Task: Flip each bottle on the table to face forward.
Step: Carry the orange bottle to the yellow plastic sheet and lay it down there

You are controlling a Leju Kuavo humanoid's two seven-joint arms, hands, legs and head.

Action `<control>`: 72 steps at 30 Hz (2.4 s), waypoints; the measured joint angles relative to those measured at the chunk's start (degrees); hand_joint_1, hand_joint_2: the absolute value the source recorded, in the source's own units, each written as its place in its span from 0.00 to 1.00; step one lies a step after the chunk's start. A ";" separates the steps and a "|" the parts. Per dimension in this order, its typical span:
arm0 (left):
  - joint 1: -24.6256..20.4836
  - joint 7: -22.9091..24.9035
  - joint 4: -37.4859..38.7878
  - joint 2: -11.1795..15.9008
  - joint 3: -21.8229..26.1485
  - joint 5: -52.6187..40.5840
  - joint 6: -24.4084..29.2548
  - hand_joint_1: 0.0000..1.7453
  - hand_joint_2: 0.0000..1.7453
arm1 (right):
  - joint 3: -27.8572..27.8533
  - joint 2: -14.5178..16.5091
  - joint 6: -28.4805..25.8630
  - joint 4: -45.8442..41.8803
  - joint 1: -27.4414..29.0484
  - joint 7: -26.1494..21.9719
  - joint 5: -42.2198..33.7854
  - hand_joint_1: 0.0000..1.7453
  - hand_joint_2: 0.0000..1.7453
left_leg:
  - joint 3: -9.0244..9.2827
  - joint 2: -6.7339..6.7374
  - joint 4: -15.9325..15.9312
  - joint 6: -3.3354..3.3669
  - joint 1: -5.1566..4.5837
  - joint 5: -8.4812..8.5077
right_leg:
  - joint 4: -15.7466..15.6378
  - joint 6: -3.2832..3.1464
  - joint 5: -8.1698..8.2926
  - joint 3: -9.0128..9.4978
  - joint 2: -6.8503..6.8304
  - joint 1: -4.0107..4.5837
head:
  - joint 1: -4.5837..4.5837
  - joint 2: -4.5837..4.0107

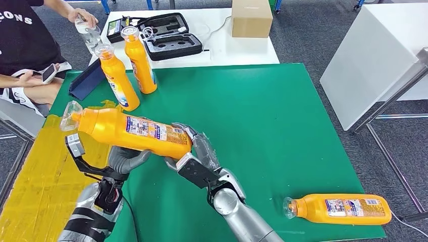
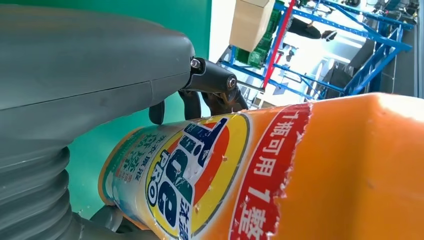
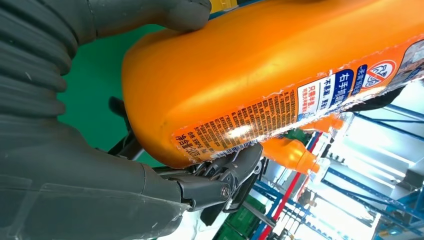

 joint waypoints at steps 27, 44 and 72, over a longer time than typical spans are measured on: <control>-10.43 27.14 6.21 6.55 1.74 -109.59 48.26 1.00 1.00 | -14.19 -4.97 6.90 -21.29 11.47 -0.27 -16.81 0.00 1.00 | 0.00 0.04 0.01 0.00 0.00 0.02 | 0.00 -0.01 0.01 -0.02 0.03 0.00 | 0.01 0.00; -20.32 32.18 32.72 8.77 3.35 -117.09 40.78 1.00 1.00 | -20.62 -5.55 7.99 -22.91 13.24 0.86 -19.37 0.00 1.00 | 0.30 0.08 -0.02 -0.03 0.00 0.02 | 0.02 -0.02 0.01 0.24 0.07 0.00 | 0.00 0.00; -18.53 22.79 34.71 7.52 6.63 -109.57 50.35 0.00 1.00 | -21.18 -5.69 6.92 -23.54 13.98 1.08 -17.57 0.00 1.00 | 0.55 0.09 -0.01 -0.04 0.03 0.03 | 0.04 -0.02 0.01 0.46 0.11 0.05 | 0.00 0.00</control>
